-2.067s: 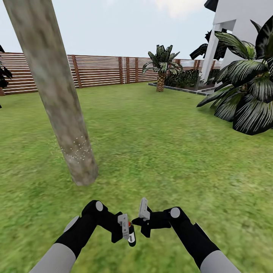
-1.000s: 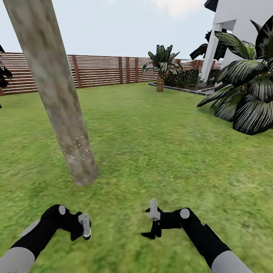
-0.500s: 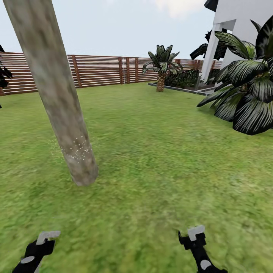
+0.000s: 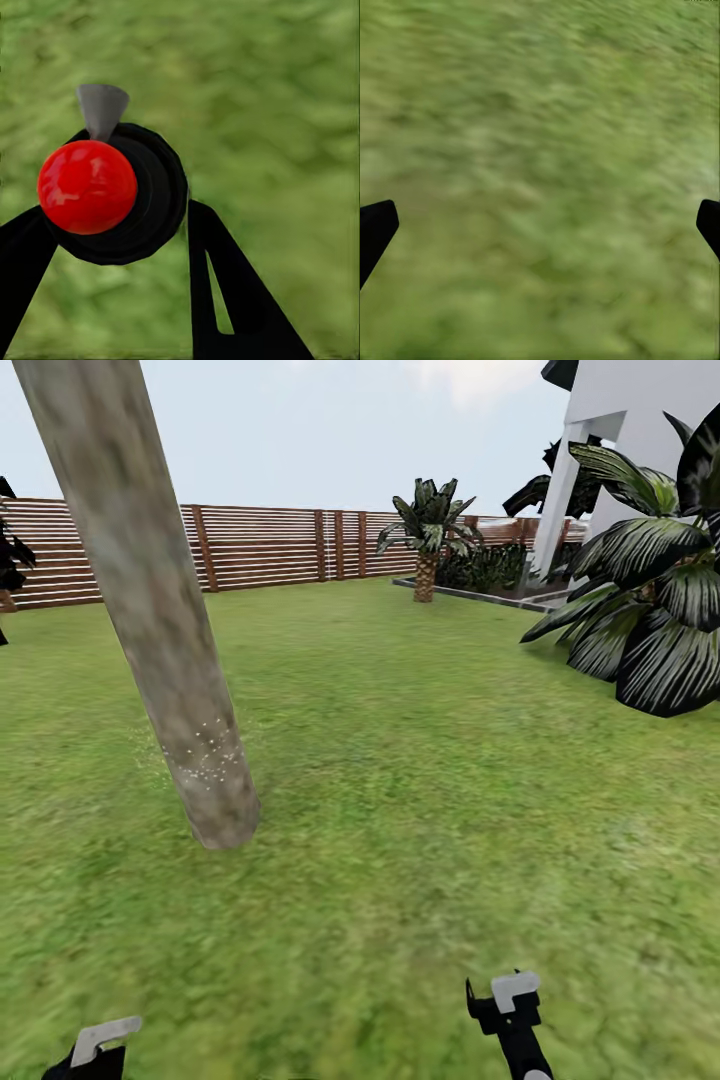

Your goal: In the garden, pick up the pesticide atomizer on the floor and spray pesticide onto both trees until each tree trunk is fully covered.

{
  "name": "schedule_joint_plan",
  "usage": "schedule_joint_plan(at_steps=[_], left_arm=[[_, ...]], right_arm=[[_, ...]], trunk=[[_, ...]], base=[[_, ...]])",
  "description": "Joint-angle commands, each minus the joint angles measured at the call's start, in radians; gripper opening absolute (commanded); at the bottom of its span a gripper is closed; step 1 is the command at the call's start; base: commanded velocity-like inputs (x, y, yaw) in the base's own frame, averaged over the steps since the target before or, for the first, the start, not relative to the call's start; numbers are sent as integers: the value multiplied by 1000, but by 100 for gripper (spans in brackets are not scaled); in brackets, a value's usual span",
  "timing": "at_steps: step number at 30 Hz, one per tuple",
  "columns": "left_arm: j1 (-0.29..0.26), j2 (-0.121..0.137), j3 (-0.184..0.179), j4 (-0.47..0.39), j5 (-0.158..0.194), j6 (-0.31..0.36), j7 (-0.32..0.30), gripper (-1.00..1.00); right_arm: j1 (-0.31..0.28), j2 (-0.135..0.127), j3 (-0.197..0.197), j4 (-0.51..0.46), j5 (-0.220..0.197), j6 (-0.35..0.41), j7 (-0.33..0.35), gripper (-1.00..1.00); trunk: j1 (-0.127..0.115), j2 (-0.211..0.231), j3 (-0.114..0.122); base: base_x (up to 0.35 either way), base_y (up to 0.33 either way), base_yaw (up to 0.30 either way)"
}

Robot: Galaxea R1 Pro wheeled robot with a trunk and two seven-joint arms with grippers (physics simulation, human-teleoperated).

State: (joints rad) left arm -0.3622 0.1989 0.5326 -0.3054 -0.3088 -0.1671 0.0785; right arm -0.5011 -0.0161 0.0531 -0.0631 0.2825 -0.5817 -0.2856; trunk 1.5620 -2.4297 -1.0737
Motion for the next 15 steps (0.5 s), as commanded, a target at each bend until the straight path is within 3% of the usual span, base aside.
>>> schedule_joint_plan(at_steps=[1, 10, 15], left_arm=[[0, -5, 6, 2, -10, -5, 5, -100], [0, -25, 7, 2, -10, -3, 11, -100], [0, -29, 9, 1, -10, -2, 12, -100]], right_arm=[[0, 0, 5, 1, 7, 0, -10, 100], [0, -1, 4, 10, 4, 0, -10, 100], [11, 0, 4, 9, 4, 0, -7, 100]], trunk=[[0, 0, -1], [0, 0, -4], [0, 0, -5]], base=[[-153, -110, 195], [-269, -146, 255], [-336, -5, 85]])
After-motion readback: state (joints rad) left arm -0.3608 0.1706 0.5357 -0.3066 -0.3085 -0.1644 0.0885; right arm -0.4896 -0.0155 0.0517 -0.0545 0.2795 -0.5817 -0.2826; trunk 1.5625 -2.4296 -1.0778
